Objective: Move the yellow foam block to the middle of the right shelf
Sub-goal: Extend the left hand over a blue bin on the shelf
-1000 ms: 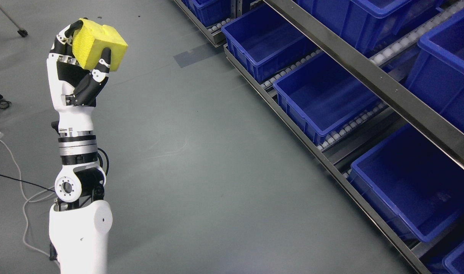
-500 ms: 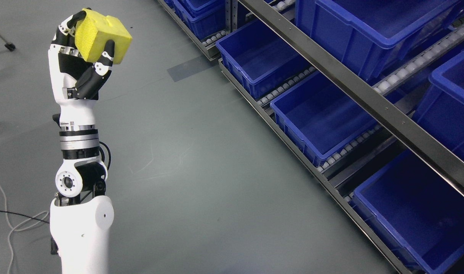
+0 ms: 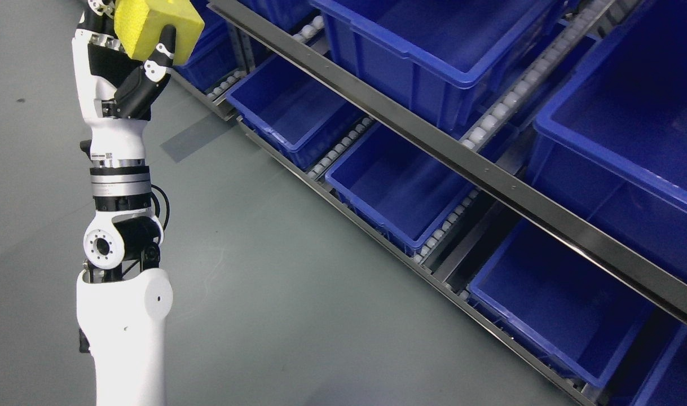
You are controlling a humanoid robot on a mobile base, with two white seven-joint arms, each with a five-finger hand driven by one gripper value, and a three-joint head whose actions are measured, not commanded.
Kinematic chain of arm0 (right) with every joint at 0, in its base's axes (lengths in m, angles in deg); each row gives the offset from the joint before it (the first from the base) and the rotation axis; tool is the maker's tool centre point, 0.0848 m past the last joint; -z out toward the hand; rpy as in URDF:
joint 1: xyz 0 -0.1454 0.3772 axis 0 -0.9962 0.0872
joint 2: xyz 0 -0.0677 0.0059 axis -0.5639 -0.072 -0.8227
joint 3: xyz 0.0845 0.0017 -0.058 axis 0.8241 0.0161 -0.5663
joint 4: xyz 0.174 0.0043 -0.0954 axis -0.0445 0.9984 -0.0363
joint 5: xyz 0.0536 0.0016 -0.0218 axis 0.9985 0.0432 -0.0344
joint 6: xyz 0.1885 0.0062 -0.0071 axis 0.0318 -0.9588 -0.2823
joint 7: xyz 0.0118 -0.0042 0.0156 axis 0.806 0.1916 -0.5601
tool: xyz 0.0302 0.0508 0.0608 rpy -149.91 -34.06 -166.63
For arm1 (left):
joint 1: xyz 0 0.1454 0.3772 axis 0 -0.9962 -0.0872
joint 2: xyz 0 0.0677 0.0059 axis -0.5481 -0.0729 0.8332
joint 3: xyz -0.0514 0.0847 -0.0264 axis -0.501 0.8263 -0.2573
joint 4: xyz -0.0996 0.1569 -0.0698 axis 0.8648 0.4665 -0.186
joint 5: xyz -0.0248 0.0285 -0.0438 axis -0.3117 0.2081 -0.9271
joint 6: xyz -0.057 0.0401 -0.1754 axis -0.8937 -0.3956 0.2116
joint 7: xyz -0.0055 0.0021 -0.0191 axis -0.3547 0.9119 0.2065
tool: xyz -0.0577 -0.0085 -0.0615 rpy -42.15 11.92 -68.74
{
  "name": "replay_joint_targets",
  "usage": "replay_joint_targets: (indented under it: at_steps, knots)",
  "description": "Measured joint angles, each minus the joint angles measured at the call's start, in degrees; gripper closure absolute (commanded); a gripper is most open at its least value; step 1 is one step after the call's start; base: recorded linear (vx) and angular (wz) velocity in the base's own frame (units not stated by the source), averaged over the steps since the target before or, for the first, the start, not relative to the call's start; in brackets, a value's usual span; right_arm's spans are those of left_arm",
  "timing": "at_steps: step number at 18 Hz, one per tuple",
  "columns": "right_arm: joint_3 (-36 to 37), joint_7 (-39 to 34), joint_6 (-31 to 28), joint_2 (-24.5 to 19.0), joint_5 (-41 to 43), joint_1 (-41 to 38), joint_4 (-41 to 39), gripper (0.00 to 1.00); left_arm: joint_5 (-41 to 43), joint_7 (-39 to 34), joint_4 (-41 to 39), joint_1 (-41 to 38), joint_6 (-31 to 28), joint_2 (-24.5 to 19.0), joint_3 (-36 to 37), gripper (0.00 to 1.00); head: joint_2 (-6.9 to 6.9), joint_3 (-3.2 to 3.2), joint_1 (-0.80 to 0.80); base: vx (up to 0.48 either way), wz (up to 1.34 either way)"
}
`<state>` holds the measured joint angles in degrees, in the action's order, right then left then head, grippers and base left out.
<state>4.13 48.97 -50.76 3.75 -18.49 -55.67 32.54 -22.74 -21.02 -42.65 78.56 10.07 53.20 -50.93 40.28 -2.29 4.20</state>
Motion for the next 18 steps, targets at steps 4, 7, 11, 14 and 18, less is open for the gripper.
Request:
replay_joint_targets:
  at_steps: [4, 7, 11, 14, 18]
  knots:
    - [0.0, 0.0, 0.0, 0.0, 0.0, 0.0, 0.0, 0.0, 0.0, -0.07, -0.15, 1.74, -0.97, 0.0, 0.79, 0.62, 0.0, 0.0, 0.0, 0.15, -0.47]
    - [0.0, 0.0, 0.0, 0.0, -0.11, 0.0, 0.0, 0.0, 0.01, -0.11, -0.21, 3.34, -2.29, 0.0, 1.37, 0.62, 0.0, 0.0, 0.0, 0.134, -0.41]
    - [0.0, 0.0, 0.0, 0.0, -2.2, 0.0, 0.0, 0.0, 0.11, -0.25, -0.29, 6.16, -6.07, 0.0, 2.11, 0.62, 0.0, 0.0, 0.0, 0.104, -0.37]
    - [0.0, 0.0, 0.0, 0.0, -1.13, 0.0, 0.0, 0.0, 1.47, -0.59, -0.32, 9.41, -14.24, 0.0, 2.37, 0.61, 0.0, 0.0, 0.0, 0.078, -0.23]
    - [0.0, 0.0, 0.0, 0.0, -0.53, 0.0, 0.0, 0.0, 5.46, -4.49, -0.09, 14.12, -29.7, 0.0, 1.96, 0.58, 0.0, 0.0, 0.0, 0.063, -0.18]
